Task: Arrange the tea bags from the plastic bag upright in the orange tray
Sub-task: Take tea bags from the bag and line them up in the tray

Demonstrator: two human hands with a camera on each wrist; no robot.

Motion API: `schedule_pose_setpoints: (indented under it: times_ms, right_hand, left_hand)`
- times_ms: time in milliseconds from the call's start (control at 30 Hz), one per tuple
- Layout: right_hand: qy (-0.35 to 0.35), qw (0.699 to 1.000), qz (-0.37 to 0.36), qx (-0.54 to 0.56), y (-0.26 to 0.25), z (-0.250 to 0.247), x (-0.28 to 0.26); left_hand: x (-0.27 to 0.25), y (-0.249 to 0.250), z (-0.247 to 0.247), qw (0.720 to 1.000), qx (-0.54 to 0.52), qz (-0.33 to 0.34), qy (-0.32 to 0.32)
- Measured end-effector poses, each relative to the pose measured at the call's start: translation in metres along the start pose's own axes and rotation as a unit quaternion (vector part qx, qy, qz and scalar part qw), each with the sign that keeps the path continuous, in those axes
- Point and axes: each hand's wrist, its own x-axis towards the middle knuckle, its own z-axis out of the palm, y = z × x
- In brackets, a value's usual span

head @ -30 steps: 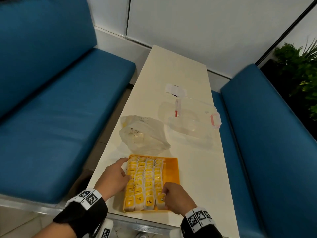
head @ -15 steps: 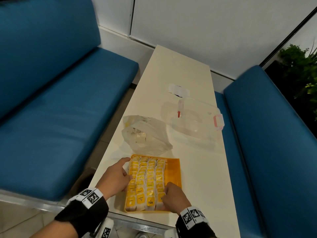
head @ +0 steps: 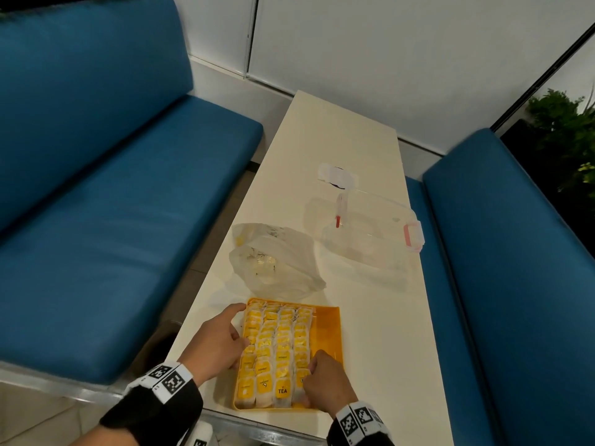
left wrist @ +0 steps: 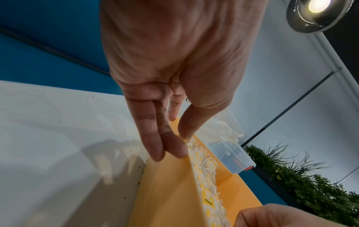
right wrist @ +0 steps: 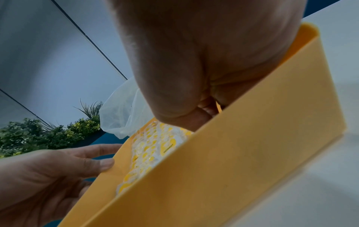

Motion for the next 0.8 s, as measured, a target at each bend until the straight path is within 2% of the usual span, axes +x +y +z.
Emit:
schedule_pose_setpoints:
  times_ms: [67,167,267,367,533,667,800]
  right_hand:
    - [0.001,1.0,-0.007,-0.006,-0.001,-0.003,-0.004]
    - [0.037,0.999,-0.023,-0.007,-0.012,-0.023,-0.011]
    - [0.11,0.99,-0.042,0.081,-0.038,-0.057,-0.011]
    - [0.137,0.973,-0.081,0.17,-0.069,-0.084,-0.001]
    - [0.168,0.954,-0.121,0.219,-0.095,-0.087,0.018]
    - [0.225,0.932,-0.175,0.223,-0.112,-0.098,0.019]
    - [0.284,0.895,-0.24,0.247,-0.136,-0.118,0.017]
  left_hand:
    - [0.0,0.001,-0.002,1.0,0.009,-0.009,-0.004]
    - [-0.001,0.018,-0.012,0.992,0.123,0.007,0.031]
    - [0.01,0.05,-0.026,0.977,0.165,0.09,0.102]
    - [0.038,0.073,-0.03,0.965,0.188,0.153,0.104]
    - [0.071,0.085,-0.039,0.96,0.241,0.128,0.057]
    - [0.076,0.097,-0.063,0.958,0.236,0.145,0.078]
    - [0.079,0.108,-0.083,0.957,0.232,0.147,0.098]
